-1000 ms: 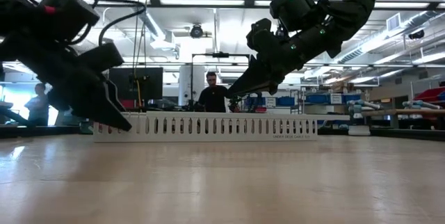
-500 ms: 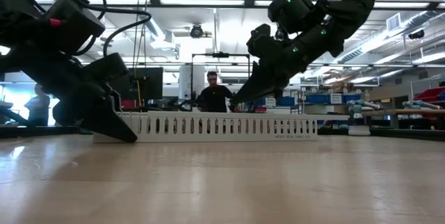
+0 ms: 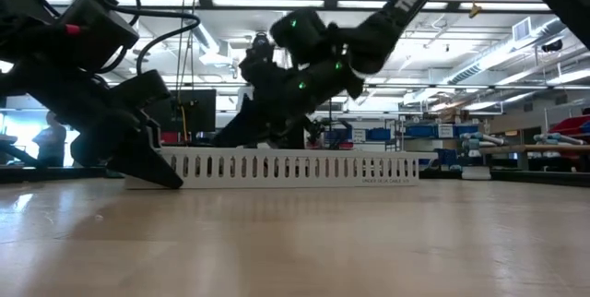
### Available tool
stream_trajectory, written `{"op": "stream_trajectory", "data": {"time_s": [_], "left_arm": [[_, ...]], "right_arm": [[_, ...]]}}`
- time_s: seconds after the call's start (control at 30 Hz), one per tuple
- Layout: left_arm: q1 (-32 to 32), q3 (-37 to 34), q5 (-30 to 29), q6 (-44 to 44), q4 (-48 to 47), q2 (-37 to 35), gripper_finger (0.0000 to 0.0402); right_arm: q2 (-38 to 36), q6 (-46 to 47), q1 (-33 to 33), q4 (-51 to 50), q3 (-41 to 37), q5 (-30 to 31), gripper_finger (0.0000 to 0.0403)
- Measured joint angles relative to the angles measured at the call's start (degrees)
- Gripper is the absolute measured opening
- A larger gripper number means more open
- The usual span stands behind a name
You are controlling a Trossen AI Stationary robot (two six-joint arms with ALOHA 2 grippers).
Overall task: Ziptie cables
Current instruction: Close the white cable duct using the cover
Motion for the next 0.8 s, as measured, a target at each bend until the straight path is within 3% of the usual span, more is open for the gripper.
{"op": "stream_trajectory", "data": {"time_s": [0.27,0.57,0.7,0.8], "left_arm": [[0.0,0.1,0.2,-0.1,-0.4,0.0,0.0223],[0.0,0.9,2.0,1.3,-0.7,-0.2,0.0296],[0.0,1.2,2.4,0.5,-2.1,-1.3,0.0301],[0.0,1.3,2.2,-2.2,-9.5,-4.6,0.0292]], "right_arm": [[-10.9,-4.8,0.0,-3.7,-1.8,0.0,0.0000],[-13.2,-4.8,0.1,-6.5,-3.6,2.0,0.0000],[-13.2,-4.8,0.2,-5.8,-3.5,2.1,0.0000],[-13.2,-4.2,0.1,-6.0,-3.5,2.2,0.0000]]}}
